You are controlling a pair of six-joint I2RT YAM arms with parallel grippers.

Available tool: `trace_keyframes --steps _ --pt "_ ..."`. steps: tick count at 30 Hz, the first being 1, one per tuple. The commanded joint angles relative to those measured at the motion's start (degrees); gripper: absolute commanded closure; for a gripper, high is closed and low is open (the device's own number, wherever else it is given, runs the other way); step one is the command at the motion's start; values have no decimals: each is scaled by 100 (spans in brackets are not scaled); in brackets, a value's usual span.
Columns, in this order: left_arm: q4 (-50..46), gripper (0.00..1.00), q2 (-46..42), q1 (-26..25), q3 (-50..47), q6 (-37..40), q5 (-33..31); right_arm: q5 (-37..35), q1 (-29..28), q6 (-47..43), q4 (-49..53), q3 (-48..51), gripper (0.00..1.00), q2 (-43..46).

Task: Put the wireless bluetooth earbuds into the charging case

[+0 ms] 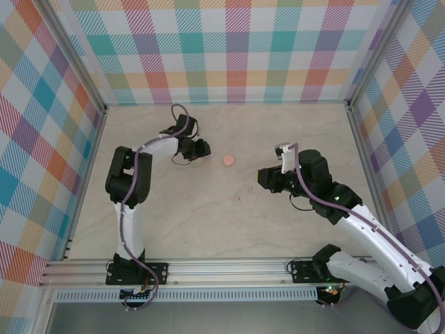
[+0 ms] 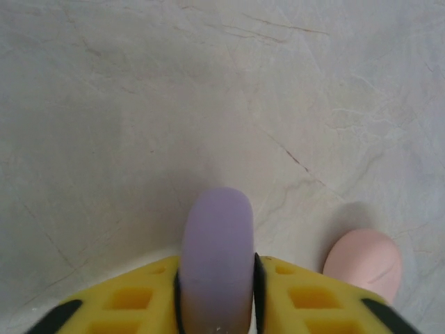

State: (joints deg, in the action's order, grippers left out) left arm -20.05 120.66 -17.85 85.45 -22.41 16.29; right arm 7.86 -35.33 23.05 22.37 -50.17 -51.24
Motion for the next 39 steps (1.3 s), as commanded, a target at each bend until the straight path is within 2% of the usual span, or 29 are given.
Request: trace_keyframes --steps 1,9,14,22,28,32,39 --pt "-504 56 166 71 73 119 -272 -100 -20 -94 140 -150 71 -33" --pt "-841 33 -336 71 113 426 -637 -635 -18 -75 505 -168 65 -264" --pt "-880 30 -845 45 16 523 -480 -725 35 -152 639 -283 64 -782" --pt "-628 30 -1430 -216 -382 215 207 273 533 -595 525 -807 59 -2177" --pt "39 30 -1794 -428 -1120 -346 356 1488 1187 -790 323 -1482 59 -3424" --pt "843 30 -1917 -575 -1630 -828 429 2161 1497 -816 419 -2218 59 -4402" --pt "1687 31 -1684 -805 -2004 -1339 292 2421 1635 -757 1045 -3709 57 -6095"
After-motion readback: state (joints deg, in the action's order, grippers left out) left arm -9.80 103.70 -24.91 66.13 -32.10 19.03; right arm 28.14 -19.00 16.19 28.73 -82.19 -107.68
